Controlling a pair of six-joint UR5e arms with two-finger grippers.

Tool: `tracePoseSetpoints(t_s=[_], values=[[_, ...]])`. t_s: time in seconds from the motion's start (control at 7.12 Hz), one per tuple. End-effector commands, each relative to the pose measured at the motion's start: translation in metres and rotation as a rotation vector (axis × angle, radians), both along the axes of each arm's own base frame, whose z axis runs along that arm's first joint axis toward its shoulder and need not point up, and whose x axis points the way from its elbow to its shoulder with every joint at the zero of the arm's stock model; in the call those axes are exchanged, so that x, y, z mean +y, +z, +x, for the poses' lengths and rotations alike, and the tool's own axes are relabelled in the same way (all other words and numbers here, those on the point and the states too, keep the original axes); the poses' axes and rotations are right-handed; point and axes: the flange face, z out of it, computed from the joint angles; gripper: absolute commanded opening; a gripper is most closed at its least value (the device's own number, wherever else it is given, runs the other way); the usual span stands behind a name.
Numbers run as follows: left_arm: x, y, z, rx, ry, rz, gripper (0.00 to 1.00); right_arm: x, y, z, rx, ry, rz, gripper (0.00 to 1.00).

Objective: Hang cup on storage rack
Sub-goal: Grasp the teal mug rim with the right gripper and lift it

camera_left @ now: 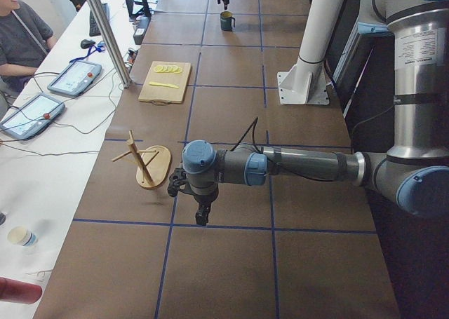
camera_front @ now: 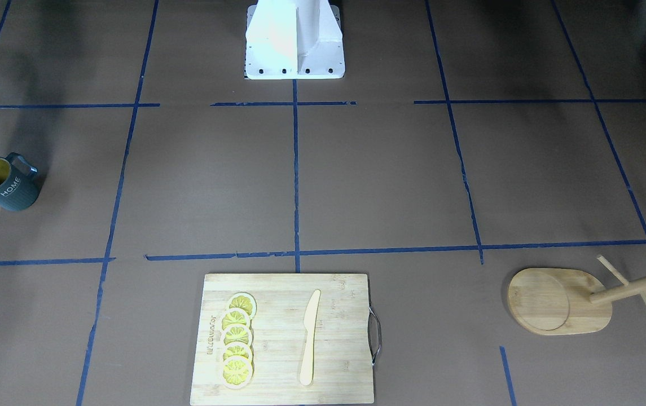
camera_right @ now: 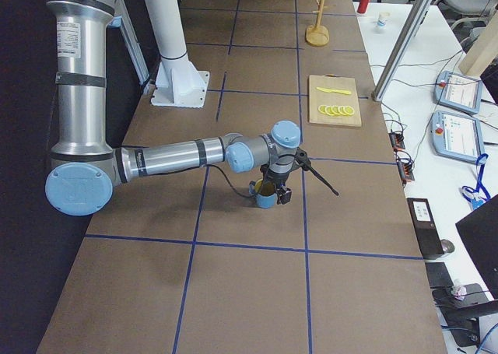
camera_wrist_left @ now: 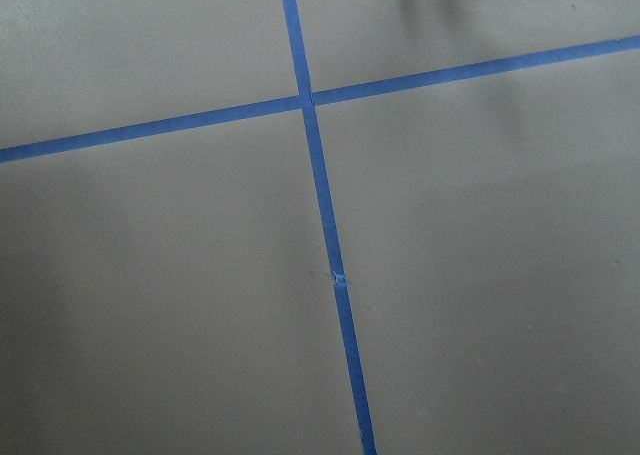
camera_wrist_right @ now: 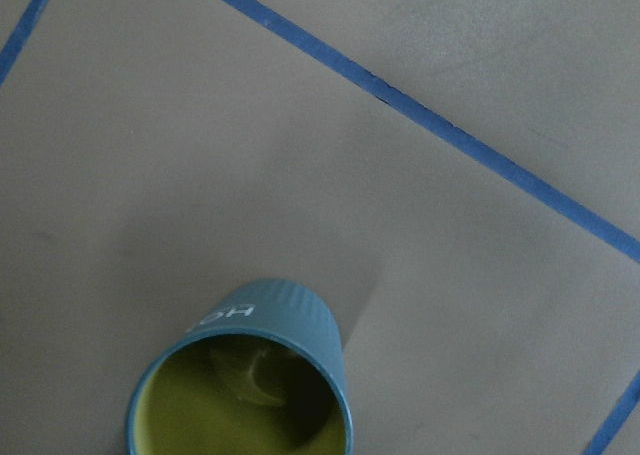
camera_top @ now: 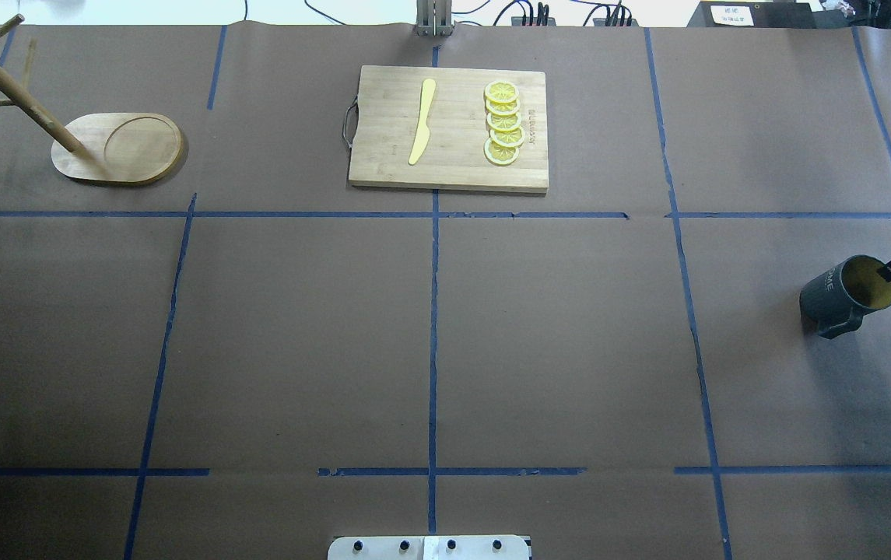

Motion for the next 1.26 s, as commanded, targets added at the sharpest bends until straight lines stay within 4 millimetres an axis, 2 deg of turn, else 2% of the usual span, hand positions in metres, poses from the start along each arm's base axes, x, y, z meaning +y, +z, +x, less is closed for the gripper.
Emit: tracePoseSetpoints(t_s=[0.0, 0.42, 0.56, 0.7, 0.84, 0.98, 1.12], values=[[0.003, -0.002, 0.000, -0.001, 0.001, 0.001, 1.00, 0.004, 0.014, -0.015, 0.013, -0.032, -0.023, 1.00], [0.003, -0.003, 0.000, -0.001, 0.000, 0.002, 1.00, -0.011, 0.018, -0.026, 0.016, -0.038, -0.030, 1.00], [0.003, -0.003, 0.000, -0.001, 0.000, 0.002, 1.00, -0.010, 0.027, -0.042, 0.027, -0.068, -0.043, 1.00], [0.003, -0.003, 0.000, 0.000, 0.001, 0.002, 1.00, -0.019, 0.035, -0.048, 0.034, -0.072, -0.058, 1.00], [0.003, -0.003, 0.000, -0.001, 0.001, 0.002, 1.00, -0.019, 0.033, -0.049, 0.032, -0.072, -0.054, 0.94], [0.003, -0.004, 0.000, -0.001, 0.000, 0.005, 1.00, -0.019, 0.032, -0.047, 0.033, -0.072, -0.051, 0.54], [0.003, -0.004, 0.000, 0.000, 0.000, 0.005, 1.00, -0.018, 0.026, -0.046, 0.027, -0.067, -0.043, 0.23]])
